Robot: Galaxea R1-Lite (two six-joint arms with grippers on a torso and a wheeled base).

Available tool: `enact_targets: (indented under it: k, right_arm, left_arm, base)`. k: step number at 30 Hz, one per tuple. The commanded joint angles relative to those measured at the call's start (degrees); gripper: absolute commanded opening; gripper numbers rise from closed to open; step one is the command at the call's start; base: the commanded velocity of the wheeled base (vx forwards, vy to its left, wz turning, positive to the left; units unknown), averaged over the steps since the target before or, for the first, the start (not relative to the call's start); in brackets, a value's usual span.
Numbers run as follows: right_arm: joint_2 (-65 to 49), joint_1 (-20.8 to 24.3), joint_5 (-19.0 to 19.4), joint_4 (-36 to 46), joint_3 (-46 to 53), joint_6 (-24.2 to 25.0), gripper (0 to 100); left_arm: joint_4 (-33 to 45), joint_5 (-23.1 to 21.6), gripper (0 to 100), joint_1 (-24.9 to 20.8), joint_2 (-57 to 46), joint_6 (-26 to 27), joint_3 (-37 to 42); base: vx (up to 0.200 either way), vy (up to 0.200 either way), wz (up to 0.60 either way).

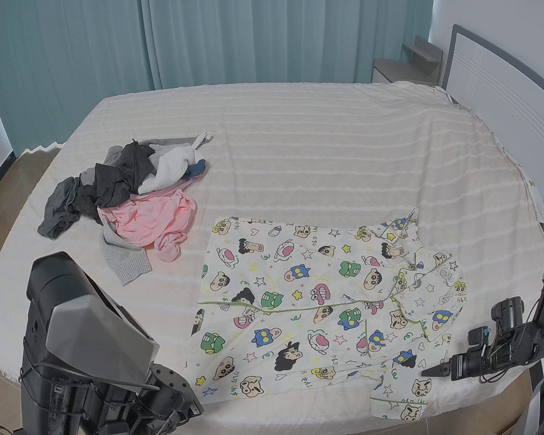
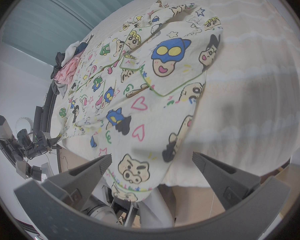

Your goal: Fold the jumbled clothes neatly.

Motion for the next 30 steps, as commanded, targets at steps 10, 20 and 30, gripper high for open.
enact_targets:
  k: [10,20,30]
  right_arm:
    - [4.36,3.06,-0.01,0.10,-4.03,0.09,100]
    - [3.48,6.40,-0.01,0.10,-3.59,2.99,100]
    - [3.57,6.14,-2.03,0.10,-2.63,3.34,0]
  left_arm:
    - [-0.14,-0.03,0,-0.03,0.12,-0.28,0.92]
    - [-0.23,0.06,0,-0.03,0.12,-0.63,0.92]
    - [-0.32,0.50,0,-0.20,0.21,-0.55,0.92]
  base:
    - [0.000,0.000,0.00]
    - [0.000,0.000,0.00]
    - [0.000,0.000,0.00]
